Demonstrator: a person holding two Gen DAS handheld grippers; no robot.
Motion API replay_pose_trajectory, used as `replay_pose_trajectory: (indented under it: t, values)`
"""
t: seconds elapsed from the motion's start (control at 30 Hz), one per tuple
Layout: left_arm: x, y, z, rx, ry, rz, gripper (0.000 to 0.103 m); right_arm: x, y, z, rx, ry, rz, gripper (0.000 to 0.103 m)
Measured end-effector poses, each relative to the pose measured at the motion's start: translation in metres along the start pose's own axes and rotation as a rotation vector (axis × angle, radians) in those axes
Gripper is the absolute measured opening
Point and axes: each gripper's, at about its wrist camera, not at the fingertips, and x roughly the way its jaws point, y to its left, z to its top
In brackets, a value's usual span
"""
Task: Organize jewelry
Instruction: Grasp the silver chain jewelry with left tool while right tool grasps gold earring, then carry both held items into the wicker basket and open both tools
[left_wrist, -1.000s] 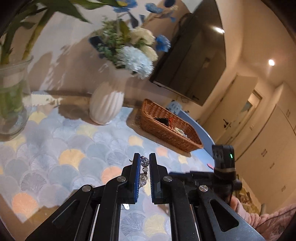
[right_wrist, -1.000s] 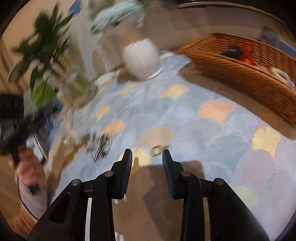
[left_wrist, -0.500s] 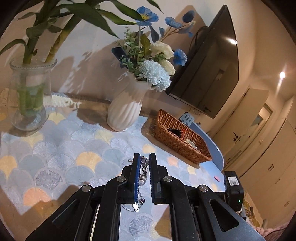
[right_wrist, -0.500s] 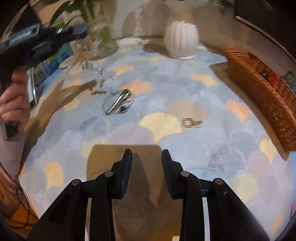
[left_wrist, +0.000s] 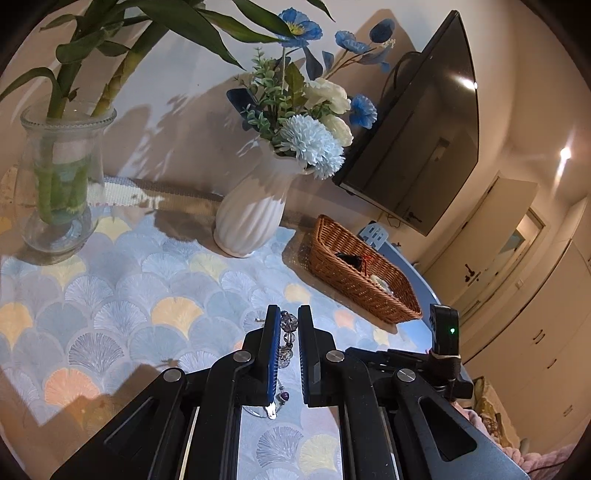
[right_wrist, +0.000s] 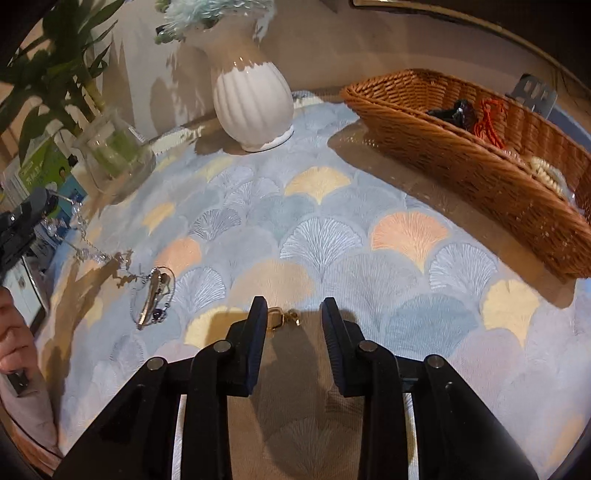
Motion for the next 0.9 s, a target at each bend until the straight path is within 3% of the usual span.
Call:
replay_pose_trajectory:
  t: [0.17,0.5,0.73,0.9]
  values:
    - [0.006,-0.004,-0.003,0.02,0.019,0.01,0.009,0.005,0.014,-0.004,-0.065,-0.003,-0.06,0.012]
    - [0.026,-0.014,-0.009,0.04,0.089,-0.039,0.009,-0.028,0.001,-0.013,-0.037,-0.056,-0.043,0.012]
    - [0.036,-0.054,0.001,0.088,0.117,-0.079,0.009,-0.08,-0.013,-0.007,-0.042,-0.123,-0.076,0.01]
    - [0.048,-0.097,0.018,0.148,0.13,-0.06,0.009,-0.126,-0.039,0.006,-0.012,-0.211,-0.114,0.01]
